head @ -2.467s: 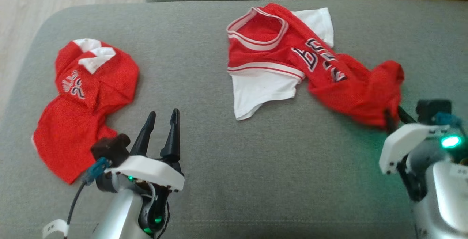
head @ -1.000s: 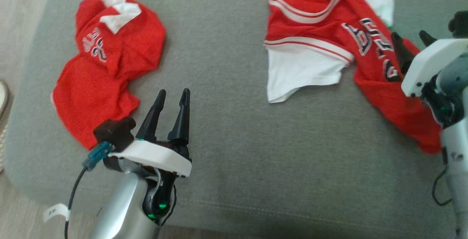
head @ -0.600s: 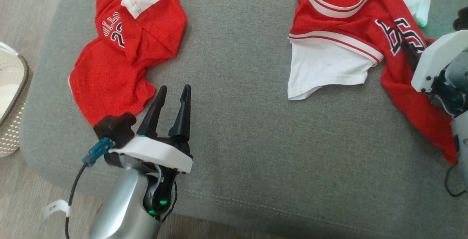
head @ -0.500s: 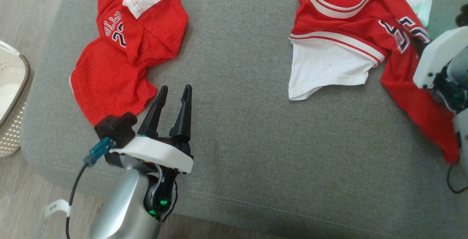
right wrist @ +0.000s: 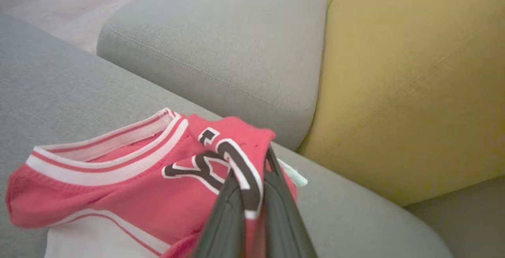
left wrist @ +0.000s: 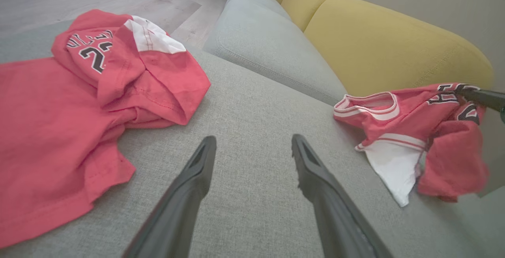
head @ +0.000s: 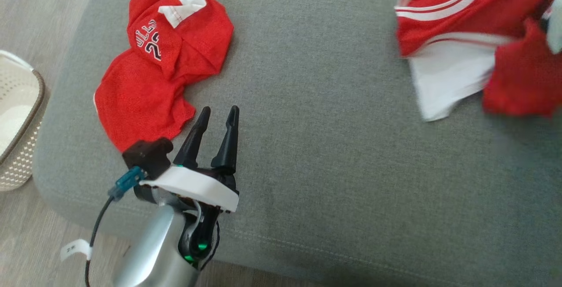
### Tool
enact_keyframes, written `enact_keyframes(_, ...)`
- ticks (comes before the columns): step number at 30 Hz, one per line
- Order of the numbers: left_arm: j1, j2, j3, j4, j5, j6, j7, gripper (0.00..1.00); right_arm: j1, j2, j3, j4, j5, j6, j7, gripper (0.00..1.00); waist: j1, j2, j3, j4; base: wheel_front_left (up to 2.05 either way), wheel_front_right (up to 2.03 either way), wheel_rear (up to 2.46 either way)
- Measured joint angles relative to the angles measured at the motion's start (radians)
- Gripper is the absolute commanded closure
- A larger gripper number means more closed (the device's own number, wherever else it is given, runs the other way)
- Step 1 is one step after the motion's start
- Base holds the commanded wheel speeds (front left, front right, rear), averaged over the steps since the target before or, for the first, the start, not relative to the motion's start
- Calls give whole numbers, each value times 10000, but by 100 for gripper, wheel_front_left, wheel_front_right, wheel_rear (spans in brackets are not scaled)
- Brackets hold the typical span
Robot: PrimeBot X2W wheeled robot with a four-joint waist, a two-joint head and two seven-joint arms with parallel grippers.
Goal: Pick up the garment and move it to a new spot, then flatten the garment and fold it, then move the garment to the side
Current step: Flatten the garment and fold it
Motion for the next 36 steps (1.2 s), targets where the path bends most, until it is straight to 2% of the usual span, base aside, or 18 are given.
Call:
enact_keyframes(1,0,0,-23,-12,-13,0,0,0,-196,-115,121,54,-203,0,-161,100,0,0,36,27,0,0,0)
enact_keyframes(2,-1,0,-48,-17,-15,0,0,0,-391,-192,199,197,-397,2,-278,84,0,0,74,54,0,0,0)
enact_keyframes(3,-1,0,-75,-19,-29,0,0,0,-542,-232,244,376,-591,0,-426,0,0,0,105,81,0,0,0)
enact_keyframes(11,-3,0,-48,-8,-111,86,0,0,-637,334,27,2013,-869,2,-1197,0,0,0,39,8,0,0,0)
enact_keyframes(17,6,4,144,-8,-50,88,2,0,91,1078,-773,1778,-976,2,-2219,0,0,0,-256,-511,0,0,0)
enact_keyframes(23,45,4,157,-48,35,117,0,0,1731,2251,-1638,-31,-545,2,-2963,0,0,0,-607,-1343,0,0,0)
enact_keyframes(29,54,4,182,-81,35,161,0,0,4487,3348,-2529,-2600,-288,0,-3227,0,0,0,-862,-2298,0,0,0)
enact_keyframes(33,45,6,219,-36,19,157,0,0,6155,4094,-2800,-4056,-332,0,-3310,0,0,0,-909,-2898,0,0,0)
enact_keyframes(36,4,6,268,119,10,144,0,0,6804,4437,-2936,-4721,-370,0,-3342,0,0,0,-874,-3314,0,0,0)
